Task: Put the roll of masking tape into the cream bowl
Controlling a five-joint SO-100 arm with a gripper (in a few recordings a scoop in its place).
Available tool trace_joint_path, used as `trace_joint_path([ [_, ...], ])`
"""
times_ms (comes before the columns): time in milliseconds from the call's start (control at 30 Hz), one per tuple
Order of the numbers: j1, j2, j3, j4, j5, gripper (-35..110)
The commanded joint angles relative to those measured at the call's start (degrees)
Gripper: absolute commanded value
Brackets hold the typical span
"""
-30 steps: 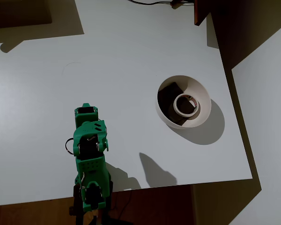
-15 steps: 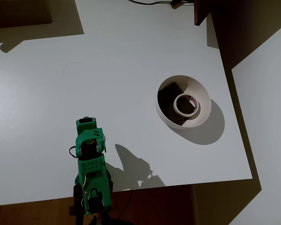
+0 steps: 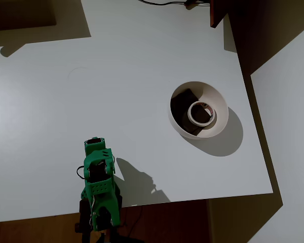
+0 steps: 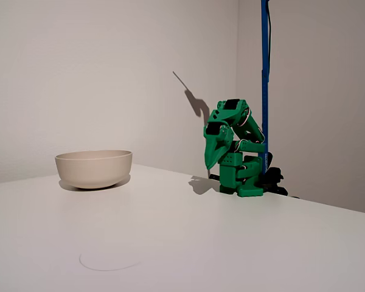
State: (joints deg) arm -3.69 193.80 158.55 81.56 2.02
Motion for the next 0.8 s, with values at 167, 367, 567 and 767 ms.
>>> trace_joint_path([
  [167,-1.4,0.4,8.3,-2.1,-0.7,-8],
  [367,-0.4,0.4,8.3,-2.0,0.5,-8],
  [567,-0.3,0.4,8.3,-2.0,0.4,-1],
  [767,-0.2,0.4,8.3,-2.0,0.5,-3],
])
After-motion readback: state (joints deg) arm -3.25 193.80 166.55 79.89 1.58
